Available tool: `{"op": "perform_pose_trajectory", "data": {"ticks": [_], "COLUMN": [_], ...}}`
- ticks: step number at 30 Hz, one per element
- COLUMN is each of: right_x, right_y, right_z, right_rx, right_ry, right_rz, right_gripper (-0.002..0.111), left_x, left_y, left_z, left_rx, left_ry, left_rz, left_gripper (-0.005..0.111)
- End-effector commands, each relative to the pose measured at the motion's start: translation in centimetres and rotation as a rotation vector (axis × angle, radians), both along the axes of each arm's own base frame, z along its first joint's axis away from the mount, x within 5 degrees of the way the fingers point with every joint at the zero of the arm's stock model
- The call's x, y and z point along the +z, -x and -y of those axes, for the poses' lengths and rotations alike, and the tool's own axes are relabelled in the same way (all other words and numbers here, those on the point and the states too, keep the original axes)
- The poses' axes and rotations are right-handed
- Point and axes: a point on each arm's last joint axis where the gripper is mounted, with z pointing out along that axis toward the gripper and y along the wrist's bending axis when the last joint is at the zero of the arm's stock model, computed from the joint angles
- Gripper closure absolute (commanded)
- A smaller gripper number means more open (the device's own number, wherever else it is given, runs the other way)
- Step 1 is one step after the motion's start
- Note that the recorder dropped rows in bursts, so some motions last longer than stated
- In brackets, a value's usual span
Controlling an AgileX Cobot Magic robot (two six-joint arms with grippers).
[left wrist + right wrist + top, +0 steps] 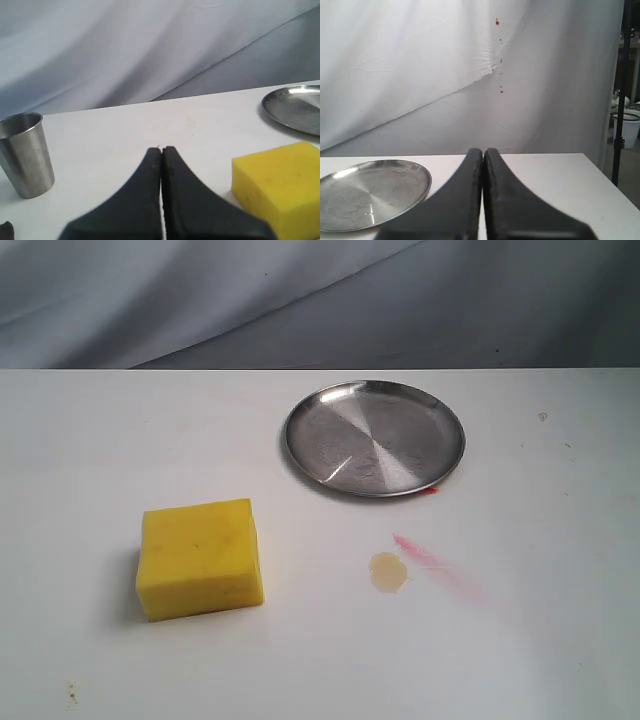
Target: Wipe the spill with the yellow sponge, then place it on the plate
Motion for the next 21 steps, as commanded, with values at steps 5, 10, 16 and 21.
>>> {"op": "perform_pose_trajectory", "data": {"ticks": [5, 10, 16, 21], "right_x": [0.0, 1.4, 2.5, 7.6], "right_y": [0.1, 0.3, 0.6, 0.2], "right_z": [0.0, 0.1, 0.0, -3.2], "right_rx": [-0.007, 0.002, 0.114, 0.469], "right_ry": [0.004, -0.083, -0.525, -0.359], "right_rz": [0.017, 0.16, 0.244, 0.247], "right_gripper": [0.108, 0.108, 0.108, 0.108], "left_x": [-0.1, -0.1, -0.1, -0.1], "left_y": [0.0, 0.0, 0.0, 0.0], "left_z": [0.0, 0.0, 0.0, 0.0], "left_rx": [-0.002, -0.002, -0.002, -0.002], "left_ry": [0.004, 0.004, 0.004, 0.004], "left_rz": [0.005, 0.005, 0.005, 0.005], "left_gripper": [0.107, 0.107, 0.107, 0.107]}}
